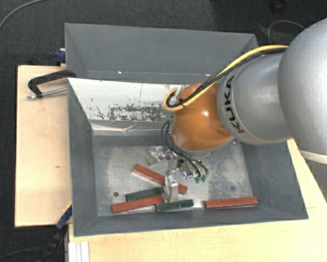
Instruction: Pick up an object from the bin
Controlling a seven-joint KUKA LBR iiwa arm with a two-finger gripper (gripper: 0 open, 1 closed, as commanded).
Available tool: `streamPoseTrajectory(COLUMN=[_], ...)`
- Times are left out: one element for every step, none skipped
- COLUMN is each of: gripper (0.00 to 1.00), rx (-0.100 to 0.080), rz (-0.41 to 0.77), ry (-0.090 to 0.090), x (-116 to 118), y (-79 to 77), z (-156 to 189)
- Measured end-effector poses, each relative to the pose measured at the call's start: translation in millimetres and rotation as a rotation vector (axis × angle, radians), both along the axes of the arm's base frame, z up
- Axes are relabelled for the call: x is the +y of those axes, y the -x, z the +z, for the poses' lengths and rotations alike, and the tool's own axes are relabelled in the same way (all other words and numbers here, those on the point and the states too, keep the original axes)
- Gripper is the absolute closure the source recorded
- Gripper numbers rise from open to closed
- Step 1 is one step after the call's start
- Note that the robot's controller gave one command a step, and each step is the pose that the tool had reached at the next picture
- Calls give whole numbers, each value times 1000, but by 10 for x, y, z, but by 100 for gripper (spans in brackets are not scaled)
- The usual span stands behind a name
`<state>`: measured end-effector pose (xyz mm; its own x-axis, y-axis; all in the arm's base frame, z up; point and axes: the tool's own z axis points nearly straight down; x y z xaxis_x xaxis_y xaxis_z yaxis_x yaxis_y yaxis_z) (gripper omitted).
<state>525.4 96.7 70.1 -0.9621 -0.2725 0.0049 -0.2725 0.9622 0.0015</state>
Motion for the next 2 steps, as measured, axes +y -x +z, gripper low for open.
streamPoseTrajectory(gripper=[0,100], rx=[-9,-18], rz=[40,39], ry=[-2,-4], x=[17,14], y=[-118,-148], z=[11,46])
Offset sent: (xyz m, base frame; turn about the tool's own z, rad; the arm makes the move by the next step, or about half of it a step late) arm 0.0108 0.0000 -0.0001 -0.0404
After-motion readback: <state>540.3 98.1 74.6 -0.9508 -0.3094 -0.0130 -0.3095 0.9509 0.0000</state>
